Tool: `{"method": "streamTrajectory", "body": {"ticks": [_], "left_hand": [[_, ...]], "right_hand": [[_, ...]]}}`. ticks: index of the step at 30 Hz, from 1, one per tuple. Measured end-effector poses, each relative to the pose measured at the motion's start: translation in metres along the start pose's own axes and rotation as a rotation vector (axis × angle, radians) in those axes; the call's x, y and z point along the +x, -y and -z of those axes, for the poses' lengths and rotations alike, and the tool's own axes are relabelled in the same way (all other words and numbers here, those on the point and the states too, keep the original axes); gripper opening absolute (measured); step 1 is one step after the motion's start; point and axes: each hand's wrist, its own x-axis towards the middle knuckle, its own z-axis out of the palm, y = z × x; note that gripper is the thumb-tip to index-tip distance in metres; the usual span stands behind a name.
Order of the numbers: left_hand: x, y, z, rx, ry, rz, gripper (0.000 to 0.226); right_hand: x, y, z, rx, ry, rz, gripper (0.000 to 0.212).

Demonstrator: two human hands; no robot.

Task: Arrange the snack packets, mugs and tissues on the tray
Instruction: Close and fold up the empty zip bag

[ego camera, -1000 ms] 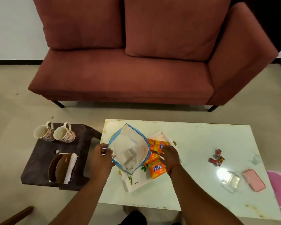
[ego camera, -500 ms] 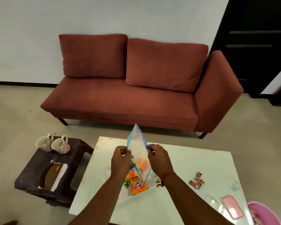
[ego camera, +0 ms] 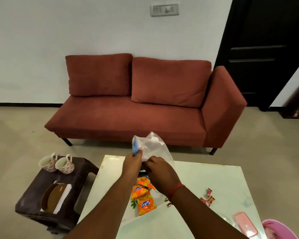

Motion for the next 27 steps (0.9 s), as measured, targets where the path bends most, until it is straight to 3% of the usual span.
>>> {"method": "streamTrajectory", "body": {"ticks": [7,11,16,19,23,27], "left_hand": [[0.017,-0.015,0.016,-0.208,-0.006,0.094,0.033],[0.026,-0.022,0.036,-0.303,-0.027,0.05,0.029],[0.041,-0.023,0.067,-0.24,-0.113,-0.075,0.039],[0.046,-0.024,0.076,-0.207,-0.14,-0.083,0.028],[0.057,-0.028,0.089,-0.318,-0.139,0.036,0.019],[0.056,-0.029,0.094,-0.379,-0.032,0.017,0.016]], "right_hand": [[-0.009,0.019,0.001,-0.232,-0.076,-0.027,0.048],[-0.001,0.019,0.008,-0.282,-0.129,-0.106,0.034],[0.005,0.008,0.015,-0.3,-0.198,-0.176,0.028],[0.007,-0.001,0.021,-0.314,-0.201,-0.246,0.016],[0.007,-0.019,0.033,-0.232,-0.221,-0.375,0.004],[0.014,-0.03,0.046,0.124,-0.301,-0.476,0.007]]}}
